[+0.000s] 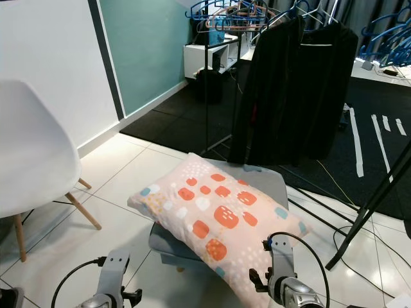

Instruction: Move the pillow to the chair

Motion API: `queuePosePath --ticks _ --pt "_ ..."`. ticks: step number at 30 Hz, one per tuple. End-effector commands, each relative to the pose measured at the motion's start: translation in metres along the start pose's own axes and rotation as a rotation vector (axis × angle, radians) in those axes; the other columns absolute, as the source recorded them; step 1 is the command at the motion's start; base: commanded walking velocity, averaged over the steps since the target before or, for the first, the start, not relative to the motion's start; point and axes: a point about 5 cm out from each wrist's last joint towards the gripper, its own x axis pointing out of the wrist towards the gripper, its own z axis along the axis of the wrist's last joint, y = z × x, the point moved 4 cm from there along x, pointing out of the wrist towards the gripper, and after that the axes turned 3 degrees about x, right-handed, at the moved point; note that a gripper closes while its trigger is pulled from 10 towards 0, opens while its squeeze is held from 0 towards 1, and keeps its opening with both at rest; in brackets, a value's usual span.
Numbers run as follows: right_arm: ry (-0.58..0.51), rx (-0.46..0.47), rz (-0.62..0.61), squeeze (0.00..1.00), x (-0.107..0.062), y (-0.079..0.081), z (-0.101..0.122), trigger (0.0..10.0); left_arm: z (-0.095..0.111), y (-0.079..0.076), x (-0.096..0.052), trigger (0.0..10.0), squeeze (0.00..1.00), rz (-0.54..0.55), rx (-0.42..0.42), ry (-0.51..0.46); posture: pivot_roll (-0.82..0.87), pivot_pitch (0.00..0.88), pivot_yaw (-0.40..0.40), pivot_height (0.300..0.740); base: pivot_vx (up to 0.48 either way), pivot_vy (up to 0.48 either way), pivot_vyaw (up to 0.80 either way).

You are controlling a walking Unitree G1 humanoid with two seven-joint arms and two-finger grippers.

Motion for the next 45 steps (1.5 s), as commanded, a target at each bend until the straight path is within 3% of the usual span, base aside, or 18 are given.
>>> queuePosePath --ticks 1,12,45 --pt "0.008 0.007 -0.006 0.0 -0.0003 -0.0008 -0.0035 10.0 -0.0053 0.0038 -0.0008 10.0 0.0 0.01 0.018 0.018 -0.17 0.007 -0.053 0.738 0.0 0.0 0.0" --pt "0.041 -0.17 -0.043 0.0 -0.001 -0.0066 -0.0014 10.0 -0.0023 0.0048 -0.0009 10.0 0.0 0.02 0.05 -0.008 -0.16 0.0 -0.062 0.738 0.0 0.0 0.0" --pt "0.034 -0.174 -0.078 0.0 -0.001 -0.0095 -0.0002 10.0 0.0007 0.0077 -0.0013 10.0 0.0 0.065 0.012 -0.043 -0.18 0.0 -0.052 0.738 0.0 0.0 0.0"
